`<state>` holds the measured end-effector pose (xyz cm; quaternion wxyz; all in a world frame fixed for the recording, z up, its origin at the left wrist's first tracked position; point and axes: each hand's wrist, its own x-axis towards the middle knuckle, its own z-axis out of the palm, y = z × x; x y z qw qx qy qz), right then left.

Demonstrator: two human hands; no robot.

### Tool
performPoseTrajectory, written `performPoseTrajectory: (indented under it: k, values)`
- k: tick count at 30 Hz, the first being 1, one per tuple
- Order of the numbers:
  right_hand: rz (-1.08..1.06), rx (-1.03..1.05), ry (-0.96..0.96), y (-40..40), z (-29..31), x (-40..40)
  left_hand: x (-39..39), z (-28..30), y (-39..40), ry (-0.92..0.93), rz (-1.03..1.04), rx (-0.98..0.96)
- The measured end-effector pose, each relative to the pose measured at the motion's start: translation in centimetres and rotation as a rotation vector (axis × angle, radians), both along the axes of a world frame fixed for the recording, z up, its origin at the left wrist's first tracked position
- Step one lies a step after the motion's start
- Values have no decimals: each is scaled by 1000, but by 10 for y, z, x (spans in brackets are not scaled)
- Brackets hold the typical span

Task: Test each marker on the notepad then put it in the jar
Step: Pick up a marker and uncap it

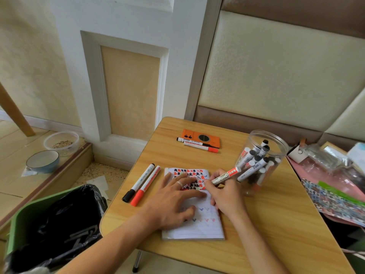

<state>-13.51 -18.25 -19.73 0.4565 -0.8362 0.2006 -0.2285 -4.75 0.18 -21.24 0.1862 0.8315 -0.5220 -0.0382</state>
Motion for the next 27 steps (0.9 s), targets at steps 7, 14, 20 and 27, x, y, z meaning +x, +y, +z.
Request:
performPoseTrajectory:
  k: [7, 14, 20, 27]
  values:
    - [-11, 34, -13, -1, -1, 2, 0, -1, 0, -8, 9, -1]
    - [10, -9, -13, 0, -1, 2, -1, 1, 1, -6, 0, 5]
    - [17, -5, 7, -1, -2, 2, -1, 0, 1, 1, -2, -2]
    - [15, -11, -22, 1, 0, 3, 0, 1, 1, -1, -8, 9]
